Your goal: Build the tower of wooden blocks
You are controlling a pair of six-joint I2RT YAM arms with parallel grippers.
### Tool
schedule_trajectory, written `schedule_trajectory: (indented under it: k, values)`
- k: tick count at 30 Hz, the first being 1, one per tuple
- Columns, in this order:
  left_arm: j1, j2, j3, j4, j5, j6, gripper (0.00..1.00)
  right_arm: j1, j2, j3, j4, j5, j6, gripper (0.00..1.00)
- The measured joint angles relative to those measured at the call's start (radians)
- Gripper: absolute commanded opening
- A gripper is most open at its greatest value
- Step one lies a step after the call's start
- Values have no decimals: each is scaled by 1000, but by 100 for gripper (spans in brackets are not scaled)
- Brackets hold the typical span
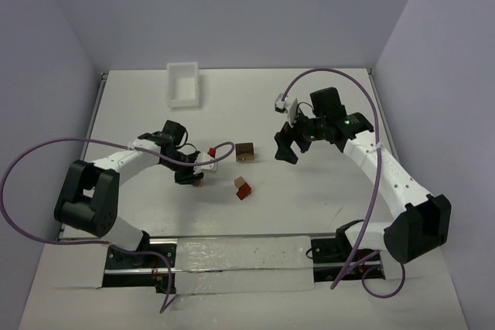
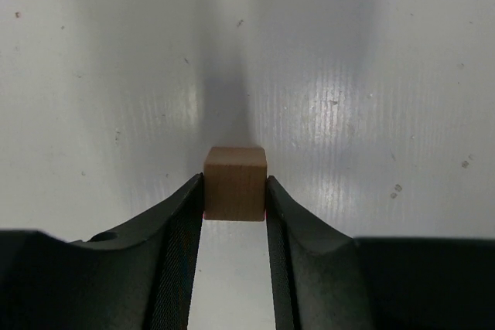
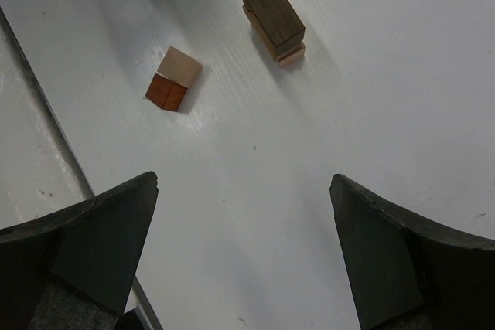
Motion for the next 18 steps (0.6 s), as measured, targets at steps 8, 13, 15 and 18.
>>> schedule_trajectory:
  k: [8,13,15,18]
  values:
    - [-11,35,71,0,-20,-103,12,0,0,-2,25,1,19,100]
    - [-58,69,258,-70,-37,-236,5,-12,0,-2,30,10,21,100]
    - [-93,75,349,-77,-46,-296,5,-22,0,-2,30,20,20,100]
    - [-145,77,450,-86,-63,-365,6,-37,0,-2,29,30,17,100]
